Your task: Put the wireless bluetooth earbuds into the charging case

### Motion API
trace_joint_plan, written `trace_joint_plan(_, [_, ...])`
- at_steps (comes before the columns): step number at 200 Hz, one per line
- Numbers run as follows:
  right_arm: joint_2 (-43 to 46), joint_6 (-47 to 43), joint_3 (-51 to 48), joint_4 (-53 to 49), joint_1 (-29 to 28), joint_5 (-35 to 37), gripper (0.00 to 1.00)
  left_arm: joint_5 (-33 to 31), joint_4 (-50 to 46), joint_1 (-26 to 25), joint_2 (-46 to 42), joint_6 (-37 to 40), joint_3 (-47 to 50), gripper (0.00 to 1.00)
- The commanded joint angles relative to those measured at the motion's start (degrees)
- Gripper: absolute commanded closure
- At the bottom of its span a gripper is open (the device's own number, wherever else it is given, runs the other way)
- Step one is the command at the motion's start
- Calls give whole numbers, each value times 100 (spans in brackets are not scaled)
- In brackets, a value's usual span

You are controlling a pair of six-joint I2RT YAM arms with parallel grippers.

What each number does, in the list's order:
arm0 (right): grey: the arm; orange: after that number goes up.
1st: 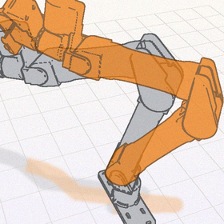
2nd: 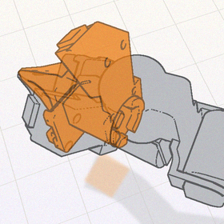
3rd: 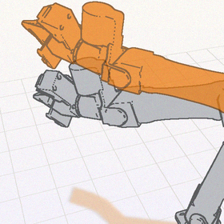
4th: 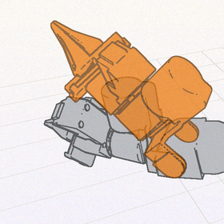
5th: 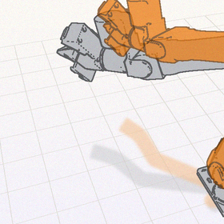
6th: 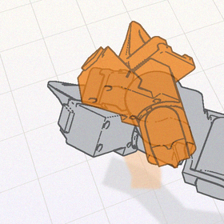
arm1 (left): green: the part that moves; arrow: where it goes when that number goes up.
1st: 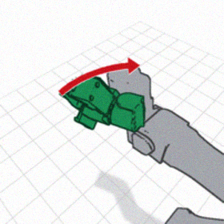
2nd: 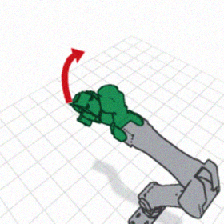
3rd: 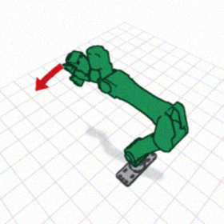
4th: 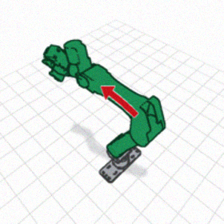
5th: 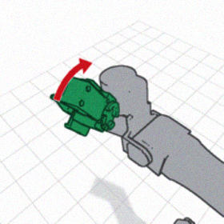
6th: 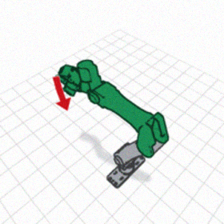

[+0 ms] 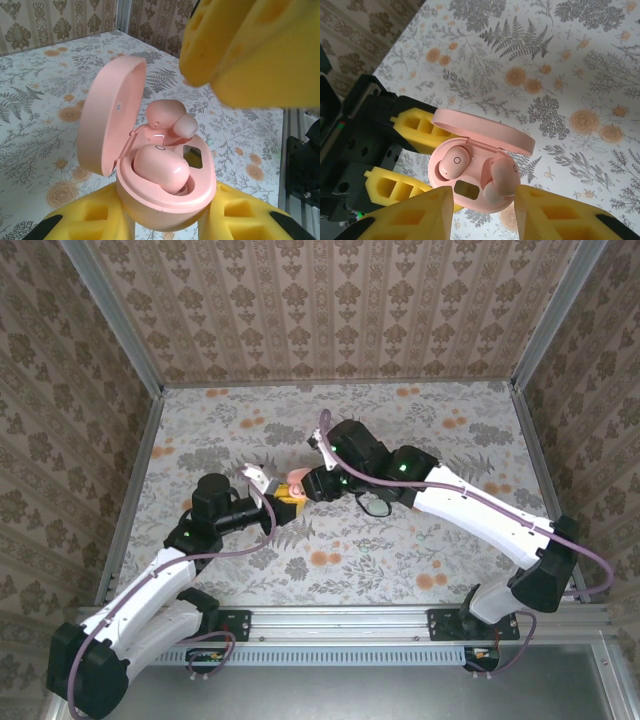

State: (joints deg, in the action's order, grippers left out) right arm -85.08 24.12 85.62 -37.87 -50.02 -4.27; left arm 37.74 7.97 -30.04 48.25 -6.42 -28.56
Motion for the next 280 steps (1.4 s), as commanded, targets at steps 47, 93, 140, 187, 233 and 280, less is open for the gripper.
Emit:
trace_joint_plan(47, [135, 596, -287, 337, 247, -381, 62, 40, 203, -43, -132, -87, -106, 100])
trace_joint_plan(93, [460, 1591, -1246, 691, 968, -398, 62, -56, 66, -37, -252, -39, -48, 100])
trace_joint_plan(140, [137, 1698, -1533, 693, 1267, -481, 62, -480, -220, -11, -486, 19, 8, 100])
trace_joint_plan(187, [-1065, 1462, -849, 985, 1245, -189, 65, -916, -717, 73, -801, 53, -17, 100])
trace_joint_plan(233, [-2538, 1972, 334, 829, 1115, -102, 67, -1211, -1229, 113, -1241, 174, -27, 100])
trace_joint_plan(280, [-3830, 1753, 1451, 406, 991, 93, 67, -1209, -1521, 148, -1514, 180, 33, 100])
